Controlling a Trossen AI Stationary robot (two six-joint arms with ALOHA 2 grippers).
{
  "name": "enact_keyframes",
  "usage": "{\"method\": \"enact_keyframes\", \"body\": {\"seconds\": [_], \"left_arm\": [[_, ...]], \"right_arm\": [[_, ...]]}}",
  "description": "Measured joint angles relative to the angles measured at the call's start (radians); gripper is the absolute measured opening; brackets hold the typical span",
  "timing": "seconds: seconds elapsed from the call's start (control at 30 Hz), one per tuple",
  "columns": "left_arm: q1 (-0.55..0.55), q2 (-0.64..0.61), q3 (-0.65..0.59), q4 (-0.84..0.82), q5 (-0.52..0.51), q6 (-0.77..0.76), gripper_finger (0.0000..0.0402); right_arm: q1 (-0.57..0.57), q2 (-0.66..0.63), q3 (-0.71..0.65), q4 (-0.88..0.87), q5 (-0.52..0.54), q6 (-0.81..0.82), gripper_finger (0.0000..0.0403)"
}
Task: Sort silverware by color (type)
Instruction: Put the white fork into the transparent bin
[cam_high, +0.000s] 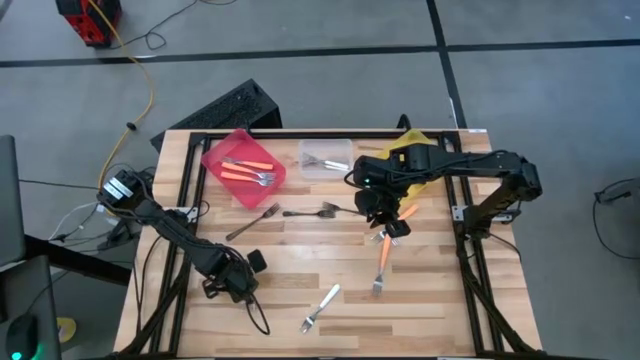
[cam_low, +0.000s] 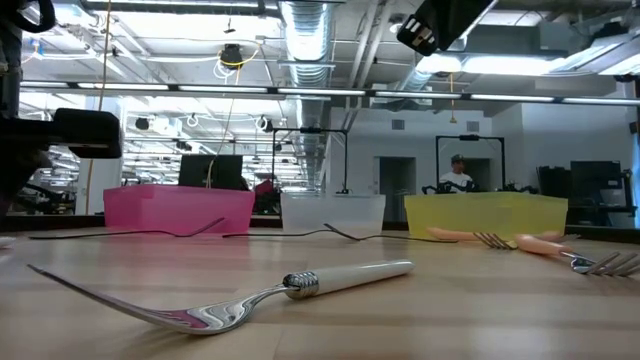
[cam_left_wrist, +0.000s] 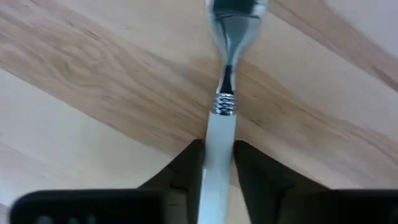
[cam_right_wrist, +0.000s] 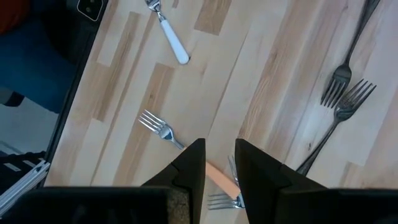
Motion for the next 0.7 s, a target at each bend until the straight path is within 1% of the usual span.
{"method": "enact_keyframes", "body": {"seconds": [0.1, 0.17, 0.27, 0.37, 0.5, 0.67, 0.7], "left_arm": [[0.000, 0.000, 0.000, -0.002, 0.003, -0.003, 0.0046], [0.000, 0.000, 0.000, 0.000, 0.002, -0.014, 0.0031], [0.000, 0.000, 0.000, 0.012, -0.004, -0.084, 0.0028], [-0.001, -0.001, 0.002, 0.035, -0.040, -0.206, 0.0028], [-0.001, -0.003, 0.026, 0.058, -0.123, -0.344, 0.0028], [0.001, -0.051, 0.028, 0.152, -0.314, -0.529, 0.0028], [-0.002, -0.061, 0.028, 0.164, -0.332, -0.545, 0.0030]], "right_arm": [[0.000, 0.000, 0.000, 0.005, 0.000, 0.001, 0.0113], [0.000, 0.000, 0.000, 0.008, 0.000, 0.012, 0.0113], [0.000, 0.000, 0.000, 0.009, 0.000, 0.016, 0.0113], [0.000, 0.000, 0.000, 0.015, -0.001, 0.011, 0.0113], [0.000, 0.000, 0.001, 0.048, -0.002, 0.003, 0.0113], [0.000, 0.000, 0.001, 0.040, -0.010, -0.019, 0.0113], [0.000, -0.005, 0.001, 0.028, -0.019, -0.018, 0.0113]]}}
